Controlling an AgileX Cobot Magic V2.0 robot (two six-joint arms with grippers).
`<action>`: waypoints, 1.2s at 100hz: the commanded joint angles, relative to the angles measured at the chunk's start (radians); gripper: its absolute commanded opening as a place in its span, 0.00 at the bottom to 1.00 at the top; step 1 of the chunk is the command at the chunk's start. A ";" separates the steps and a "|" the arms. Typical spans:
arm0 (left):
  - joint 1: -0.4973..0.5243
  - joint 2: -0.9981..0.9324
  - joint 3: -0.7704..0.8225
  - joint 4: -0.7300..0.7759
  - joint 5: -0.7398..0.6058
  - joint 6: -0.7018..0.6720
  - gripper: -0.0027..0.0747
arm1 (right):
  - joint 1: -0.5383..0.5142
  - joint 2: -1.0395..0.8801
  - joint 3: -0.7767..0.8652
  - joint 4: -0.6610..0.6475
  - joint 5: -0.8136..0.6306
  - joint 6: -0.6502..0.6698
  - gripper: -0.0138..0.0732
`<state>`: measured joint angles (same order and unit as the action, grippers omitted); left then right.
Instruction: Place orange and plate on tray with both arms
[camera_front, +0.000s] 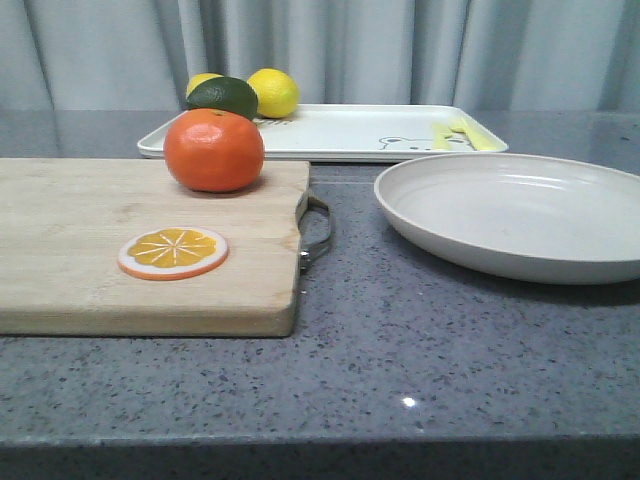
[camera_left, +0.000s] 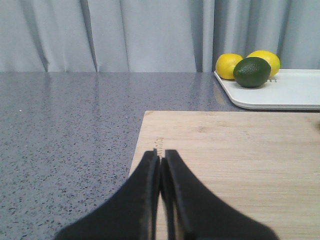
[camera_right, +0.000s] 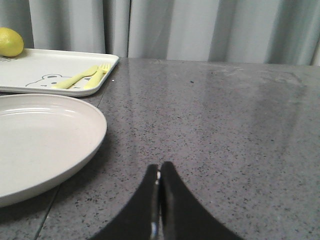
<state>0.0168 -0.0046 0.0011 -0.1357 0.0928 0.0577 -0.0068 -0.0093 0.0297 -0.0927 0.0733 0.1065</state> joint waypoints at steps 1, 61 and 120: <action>0.004 -0.033 0.009 0.000 -0.068 0.001 0.01 | -0.003 -0.014 -0.023 -0.008 -0.073 -0.002 0.08; 0.004 -0.033 0.009 -0.013 -0.072 0.001 0.01 | -0.003 -0.014 -0.023 -0.008 -0.080 -0.002 0.08; 0.004 -0.031 -0.035 -0.084 -0.230 0.001 0.01 | -0.003 -0.014 -0.030 -0.001 -0.244 -0.003 0.08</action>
<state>0.0168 -0.0046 -0.0008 -0.2084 -0.0534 0.0577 -0.0068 -0.0093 0.0297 -0.0927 -0.0672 0.1065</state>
